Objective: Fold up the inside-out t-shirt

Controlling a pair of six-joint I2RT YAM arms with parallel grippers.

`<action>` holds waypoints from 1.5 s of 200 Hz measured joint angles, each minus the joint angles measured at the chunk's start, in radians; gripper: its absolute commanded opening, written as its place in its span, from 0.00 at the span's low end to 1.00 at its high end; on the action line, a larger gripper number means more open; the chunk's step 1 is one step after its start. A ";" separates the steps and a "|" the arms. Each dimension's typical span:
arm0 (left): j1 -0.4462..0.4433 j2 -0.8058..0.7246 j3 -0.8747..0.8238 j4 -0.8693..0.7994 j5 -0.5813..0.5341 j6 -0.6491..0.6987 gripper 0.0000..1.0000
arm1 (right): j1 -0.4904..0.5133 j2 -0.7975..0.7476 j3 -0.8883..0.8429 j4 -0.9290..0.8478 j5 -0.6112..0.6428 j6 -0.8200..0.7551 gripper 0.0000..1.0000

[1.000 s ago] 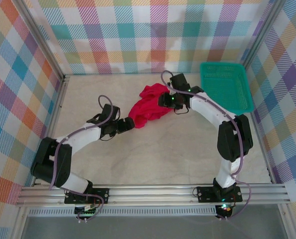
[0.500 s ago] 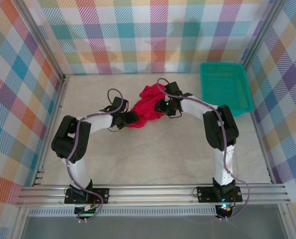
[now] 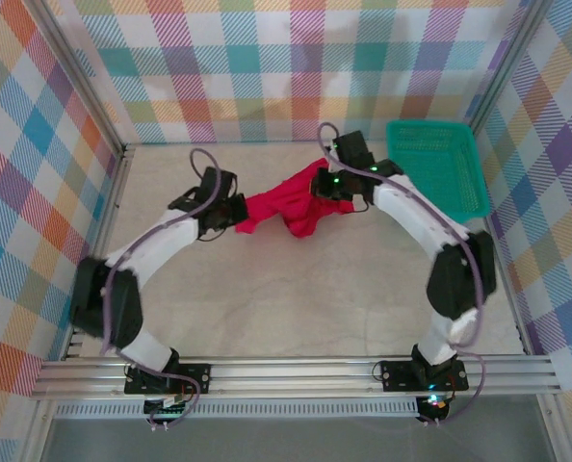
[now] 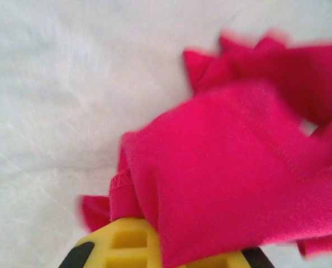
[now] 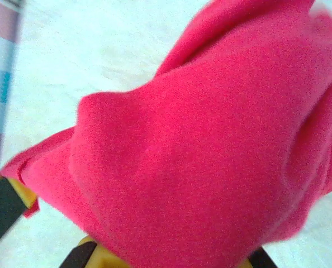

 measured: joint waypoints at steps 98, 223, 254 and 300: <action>0.044 -0.225 0.278 -0.195 0.002 0.103 0.00 | -0.003 -0.083 0.271 -0.121 -0.103 -0.063 0.17; 0.042 0.143 0.046 -0.238 -0.023 0.058 0.75 | -0.017 0.208 0.015 -0.237 -0.015 -0.094 0.68; 0.037 0.171 -0.082 -0.196 0.005 0.040 0.75 | 0.018 0.098 -0.218 -0.082 -0.064 -0.030 0.69; 0.037 0.269 -0.082 -0.104 0.048 0.018 0.75 | 0.111 0.108 -0.314 0.079 -0.066 0.057 0.71</action>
